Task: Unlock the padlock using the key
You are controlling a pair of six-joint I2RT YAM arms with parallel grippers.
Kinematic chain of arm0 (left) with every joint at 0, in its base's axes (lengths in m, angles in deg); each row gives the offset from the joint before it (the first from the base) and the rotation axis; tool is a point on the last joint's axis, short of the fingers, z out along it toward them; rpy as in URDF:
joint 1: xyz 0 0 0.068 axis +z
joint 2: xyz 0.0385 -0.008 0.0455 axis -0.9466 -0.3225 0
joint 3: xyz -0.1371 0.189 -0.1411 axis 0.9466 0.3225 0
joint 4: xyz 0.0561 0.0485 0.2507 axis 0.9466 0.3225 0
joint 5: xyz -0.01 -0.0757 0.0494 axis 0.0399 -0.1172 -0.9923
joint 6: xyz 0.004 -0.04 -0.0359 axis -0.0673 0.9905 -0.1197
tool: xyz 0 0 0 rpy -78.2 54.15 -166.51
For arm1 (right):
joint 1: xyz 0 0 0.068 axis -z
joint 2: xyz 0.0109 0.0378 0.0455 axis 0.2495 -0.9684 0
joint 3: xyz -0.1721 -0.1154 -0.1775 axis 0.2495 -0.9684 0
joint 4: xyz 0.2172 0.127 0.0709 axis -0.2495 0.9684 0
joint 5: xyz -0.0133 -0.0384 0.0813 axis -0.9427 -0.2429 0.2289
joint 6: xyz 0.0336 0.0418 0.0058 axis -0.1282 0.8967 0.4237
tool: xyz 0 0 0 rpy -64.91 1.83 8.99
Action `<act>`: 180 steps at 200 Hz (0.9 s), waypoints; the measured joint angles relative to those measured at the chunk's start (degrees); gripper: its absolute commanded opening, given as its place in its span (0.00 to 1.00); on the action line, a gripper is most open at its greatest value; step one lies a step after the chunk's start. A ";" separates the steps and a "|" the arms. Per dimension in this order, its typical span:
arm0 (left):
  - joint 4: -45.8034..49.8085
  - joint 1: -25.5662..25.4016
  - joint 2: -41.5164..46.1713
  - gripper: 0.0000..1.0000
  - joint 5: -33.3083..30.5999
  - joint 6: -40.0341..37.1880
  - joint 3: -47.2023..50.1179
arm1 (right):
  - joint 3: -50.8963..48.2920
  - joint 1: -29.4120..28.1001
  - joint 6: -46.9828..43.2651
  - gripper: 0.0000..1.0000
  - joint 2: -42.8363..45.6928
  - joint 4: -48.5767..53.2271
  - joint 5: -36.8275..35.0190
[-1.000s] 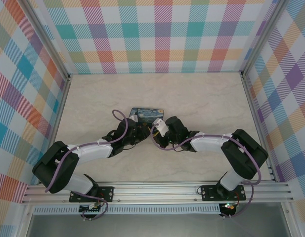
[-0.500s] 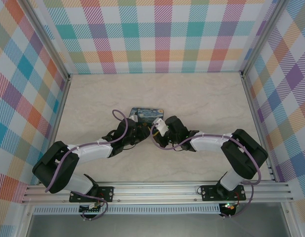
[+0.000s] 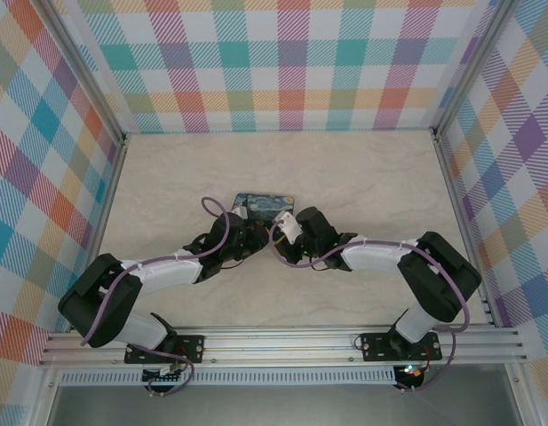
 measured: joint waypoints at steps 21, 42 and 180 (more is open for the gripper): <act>0.02 0.00 0.00 0.15 0.00 0.00 -0.02 | 0.00 0.13 0.02 0.01 0.00 0.00 0.50; -0.09 0.00 0.00 0.15 0.00 0.02 -0.02 | 0.00 0.74 0.07 0.01 0.00 -0.09 1.66; -0.15 0.07 0.00 0.15 0.37 0.22 -0.04 | 1.79 3.52 2.23 0.00 -2.45 -2.43 9.25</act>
